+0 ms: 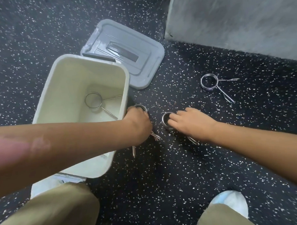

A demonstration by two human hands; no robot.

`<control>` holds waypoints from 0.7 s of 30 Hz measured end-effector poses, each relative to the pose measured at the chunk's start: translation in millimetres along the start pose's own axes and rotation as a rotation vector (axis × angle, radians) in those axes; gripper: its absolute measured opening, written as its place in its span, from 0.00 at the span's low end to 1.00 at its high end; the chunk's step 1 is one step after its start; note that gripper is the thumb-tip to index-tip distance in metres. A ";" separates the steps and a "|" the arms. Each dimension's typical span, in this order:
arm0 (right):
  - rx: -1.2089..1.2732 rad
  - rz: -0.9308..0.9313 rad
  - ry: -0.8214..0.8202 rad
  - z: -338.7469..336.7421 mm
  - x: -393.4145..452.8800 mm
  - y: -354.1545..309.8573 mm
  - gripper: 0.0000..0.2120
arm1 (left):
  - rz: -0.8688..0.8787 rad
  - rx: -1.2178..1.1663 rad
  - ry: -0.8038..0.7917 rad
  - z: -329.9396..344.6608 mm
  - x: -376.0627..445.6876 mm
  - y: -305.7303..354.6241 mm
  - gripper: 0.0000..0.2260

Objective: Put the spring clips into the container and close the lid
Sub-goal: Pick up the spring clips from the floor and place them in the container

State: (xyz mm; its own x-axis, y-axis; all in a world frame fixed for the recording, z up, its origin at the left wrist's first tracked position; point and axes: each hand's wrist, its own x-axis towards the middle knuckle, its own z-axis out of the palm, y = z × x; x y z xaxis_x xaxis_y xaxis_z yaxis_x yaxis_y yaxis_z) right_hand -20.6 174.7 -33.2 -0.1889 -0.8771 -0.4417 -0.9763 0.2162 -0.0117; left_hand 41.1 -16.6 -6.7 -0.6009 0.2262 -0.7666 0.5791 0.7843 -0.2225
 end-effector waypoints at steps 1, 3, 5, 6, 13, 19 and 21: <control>0.018 0.015 0.010 2.2 -6.7 1.6 0.15 | 0.016 -0.023 0.034 0.2 0.5 -2.2 0.16; 0.084 0.066 0.032 5.4 -19.3 4.1 0.16 | 0.041 -0.083 0.048 -0.3 1.4 -7.7 0.15; 0.127 0.109 0.037 9.2 -29.6 6.5 0.17 | 0.058 -0.148 0.000 -1.1 2.3 -13.1 0.14; 0.131 0.123 0.044 11.0 -34.0 7.6 0.17 | 0.068 -0.164 -0.012 -2.4 2.3 -15.3 0.13; 0.171 0.224 0.130 13.6 -48.9 13.2 0.18 | 0.169 -0.212 0.113 -10.5 -4.1 -25.3 0.11; 0.258 0.295 0.199 1.9 -50.4 16.6 0.19 | 0.220 -0.300 0.288 -20.0 -15.6 -41.6 0.09; 0.285 0.335 0.211 -3.4 -49.9 18.6 0.15 | 0.194 -0.348 0.393 -22.2 -19.5 -47.1 0.06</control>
State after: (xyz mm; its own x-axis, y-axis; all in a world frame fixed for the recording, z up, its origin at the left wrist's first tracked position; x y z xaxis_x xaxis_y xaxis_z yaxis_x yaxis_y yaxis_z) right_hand -29.7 221.0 -8.3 -0.5337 -0.8007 -0.2720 -0.7961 0.5842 -0.1580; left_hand 13.3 -45.1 32.1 -0.7003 0.5313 -0.4768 0.5236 0.8363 0.1628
